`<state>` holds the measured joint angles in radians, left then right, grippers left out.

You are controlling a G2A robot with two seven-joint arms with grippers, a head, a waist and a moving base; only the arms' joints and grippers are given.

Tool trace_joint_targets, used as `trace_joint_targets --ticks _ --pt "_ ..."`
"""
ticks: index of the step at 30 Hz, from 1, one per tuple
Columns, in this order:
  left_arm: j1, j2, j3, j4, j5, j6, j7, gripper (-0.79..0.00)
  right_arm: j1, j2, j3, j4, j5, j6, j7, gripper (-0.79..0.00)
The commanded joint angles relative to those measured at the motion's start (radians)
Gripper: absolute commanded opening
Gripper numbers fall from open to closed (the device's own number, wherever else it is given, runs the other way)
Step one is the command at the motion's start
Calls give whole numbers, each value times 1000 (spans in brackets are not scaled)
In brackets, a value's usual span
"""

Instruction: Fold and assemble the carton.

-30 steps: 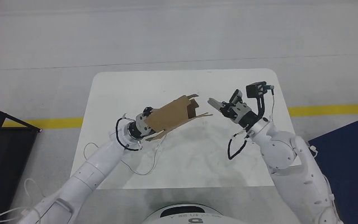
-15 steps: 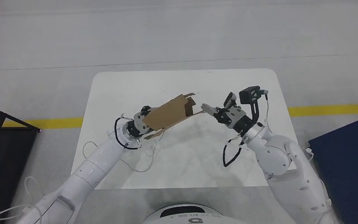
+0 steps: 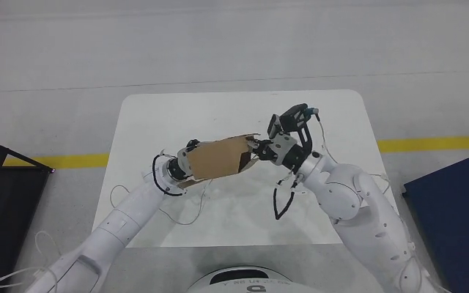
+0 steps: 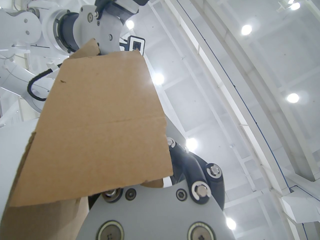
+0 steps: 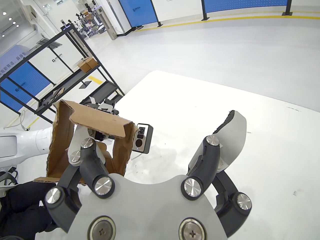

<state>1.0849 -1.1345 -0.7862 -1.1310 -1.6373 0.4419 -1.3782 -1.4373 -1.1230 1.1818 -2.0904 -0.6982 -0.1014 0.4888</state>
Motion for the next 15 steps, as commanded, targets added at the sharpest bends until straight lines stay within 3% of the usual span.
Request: trace_joint_targets --ticks 1,15 --pt "0 -2 1 -2 1 0 0 -785 14 -2 -12 1 -8 7 19 0" --pt "-1 -19 29 -10 -50 10 10 -785 136 -22 -111 32 -109 104 103 0"
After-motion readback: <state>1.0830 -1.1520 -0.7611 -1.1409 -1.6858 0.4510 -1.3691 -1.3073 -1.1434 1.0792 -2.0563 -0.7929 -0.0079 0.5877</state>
